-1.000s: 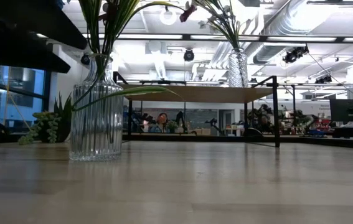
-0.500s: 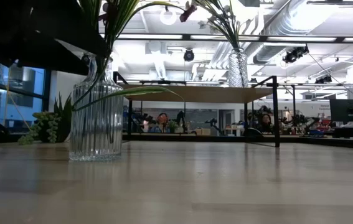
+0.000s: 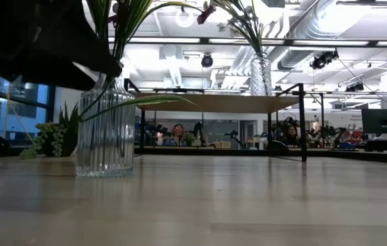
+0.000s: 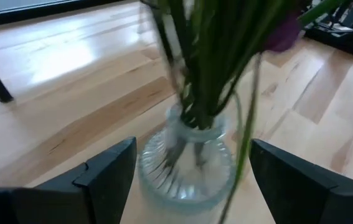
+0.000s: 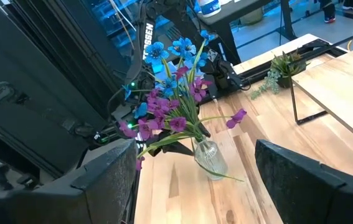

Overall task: Pick and place flowers into a vace then onto a shelf
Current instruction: Put the transparent vase with flowers on the shelf

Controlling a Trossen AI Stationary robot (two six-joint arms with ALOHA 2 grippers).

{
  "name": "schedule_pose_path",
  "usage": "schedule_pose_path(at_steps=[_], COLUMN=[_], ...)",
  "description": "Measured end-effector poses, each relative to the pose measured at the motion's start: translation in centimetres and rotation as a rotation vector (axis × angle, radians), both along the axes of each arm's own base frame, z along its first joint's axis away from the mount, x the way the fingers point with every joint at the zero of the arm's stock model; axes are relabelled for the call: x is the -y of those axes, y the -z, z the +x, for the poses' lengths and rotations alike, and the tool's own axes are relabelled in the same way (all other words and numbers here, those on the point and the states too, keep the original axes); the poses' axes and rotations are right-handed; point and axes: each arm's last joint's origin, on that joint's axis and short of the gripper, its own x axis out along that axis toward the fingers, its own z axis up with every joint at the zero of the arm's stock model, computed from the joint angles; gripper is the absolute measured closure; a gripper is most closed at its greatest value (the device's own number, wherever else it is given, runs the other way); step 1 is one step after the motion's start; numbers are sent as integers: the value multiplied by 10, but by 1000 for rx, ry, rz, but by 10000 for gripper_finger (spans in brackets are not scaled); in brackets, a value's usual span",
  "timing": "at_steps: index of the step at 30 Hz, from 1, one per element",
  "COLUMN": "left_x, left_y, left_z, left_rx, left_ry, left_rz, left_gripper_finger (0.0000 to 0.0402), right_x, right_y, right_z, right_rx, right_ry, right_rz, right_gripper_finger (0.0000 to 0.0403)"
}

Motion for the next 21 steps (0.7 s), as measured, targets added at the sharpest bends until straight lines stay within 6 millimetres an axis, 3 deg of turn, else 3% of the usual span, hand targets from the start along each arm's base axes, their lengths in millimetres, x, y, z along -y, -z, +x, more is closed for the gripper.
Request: schedule_pose_path(at_steps=[5,21], left_x=[-3,-7], left_y=[8,7], left_z=[-2,3], left_rx=[52,53], left_ry=[-18,-28], left_rz=[-10,26], left_gripper_finger=[60,60], right_x=[0,0], right_y=[0,0], right_z=[0,0], right_rx=[0,0], right_ry=[0,1], right_rz=[0,0], right_gripper_finger=[86,86])
